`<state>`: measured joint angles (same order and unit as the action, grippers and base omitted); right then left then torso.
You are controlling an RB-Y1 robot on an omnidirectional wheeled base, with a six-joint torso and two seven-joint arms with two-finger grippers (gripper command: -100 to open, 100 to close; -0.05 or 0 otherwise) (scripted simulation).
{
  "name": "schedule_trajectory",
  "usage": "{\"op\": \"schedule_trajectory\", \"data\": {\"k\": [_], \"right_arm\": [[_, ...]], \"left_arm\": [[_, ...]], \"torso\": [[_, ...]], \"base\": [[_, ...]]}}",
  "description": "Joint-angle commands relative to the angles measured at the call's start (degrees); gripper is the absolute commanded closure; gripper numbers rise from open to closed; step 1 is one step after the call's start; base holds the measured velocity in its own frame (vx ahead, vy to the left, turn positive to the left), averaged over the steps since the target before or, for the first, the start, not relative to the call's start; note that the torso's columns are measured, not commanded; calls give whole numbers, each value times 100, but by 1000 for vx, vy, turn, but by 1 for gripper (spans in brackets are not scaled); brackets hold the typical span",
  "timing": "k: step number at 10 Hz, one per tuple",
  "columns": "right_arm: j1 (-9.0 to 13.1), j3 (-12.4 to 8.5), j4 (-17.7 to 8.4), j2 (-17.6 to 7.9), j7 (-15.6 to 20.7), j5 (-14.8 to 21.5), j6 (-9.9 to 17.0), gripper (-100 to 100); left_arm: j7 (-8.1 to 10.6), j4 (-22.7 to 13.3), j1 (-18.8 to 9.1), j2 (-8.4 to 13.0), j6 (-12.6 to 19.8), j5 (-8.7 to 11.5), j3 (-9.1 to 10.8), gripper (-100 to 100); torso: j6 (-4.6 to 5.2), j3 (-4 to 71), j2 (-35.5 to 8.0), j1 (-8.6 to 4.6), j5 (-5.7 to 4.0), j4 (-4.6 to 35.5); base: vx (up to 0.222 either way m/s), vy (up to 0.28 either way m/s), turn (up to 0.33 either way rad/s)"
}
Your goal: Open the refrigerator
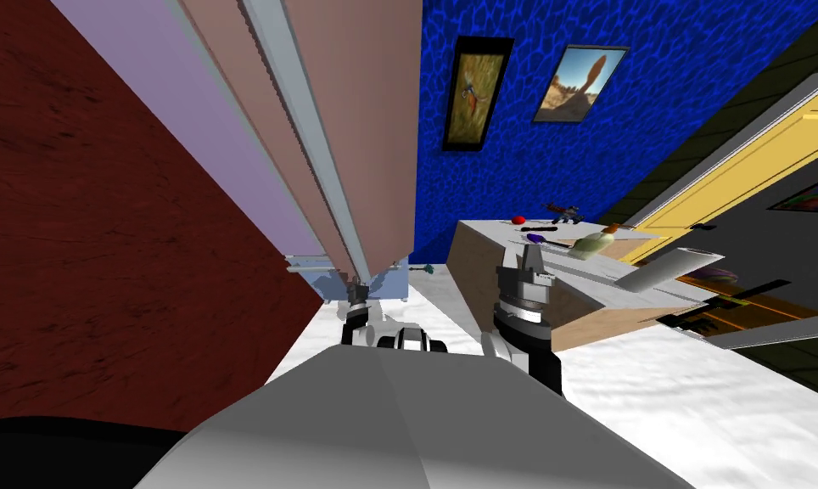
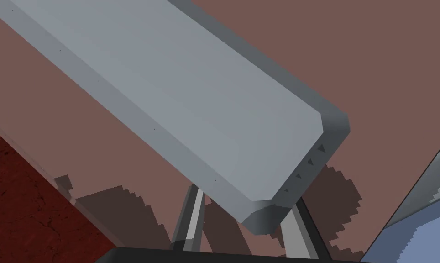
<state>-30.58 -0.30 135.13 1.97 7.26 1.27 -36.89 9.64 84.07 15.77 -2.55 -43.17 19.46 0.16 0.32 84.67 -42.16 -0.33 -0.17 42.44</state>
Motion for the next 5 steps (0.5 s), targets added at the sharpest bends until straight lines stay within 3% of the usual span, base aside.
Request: {"op": "schedule_trajectory", "data": {"k": [1,3,5], "right_arm": [[1,-1,0,-2,0,0,0,0],[-1,-1,0,-1,0,0,0,0],[-1,-1,0,-1,0,0,0,0]], "left_arm": [[-55,45,91,-4,-36,91,84,100],[-98,103,152,-3,-64,170,152,100],[-183,219,275,-1,-121,329,288,100]], "torso": [[1,-1,1,50,8,2],[-34,3,7,15,7,-15],[-3,6,16,8,6,-11]], "base": [[19,-135,101],[45,-233,118],[85,-248,127]]}}
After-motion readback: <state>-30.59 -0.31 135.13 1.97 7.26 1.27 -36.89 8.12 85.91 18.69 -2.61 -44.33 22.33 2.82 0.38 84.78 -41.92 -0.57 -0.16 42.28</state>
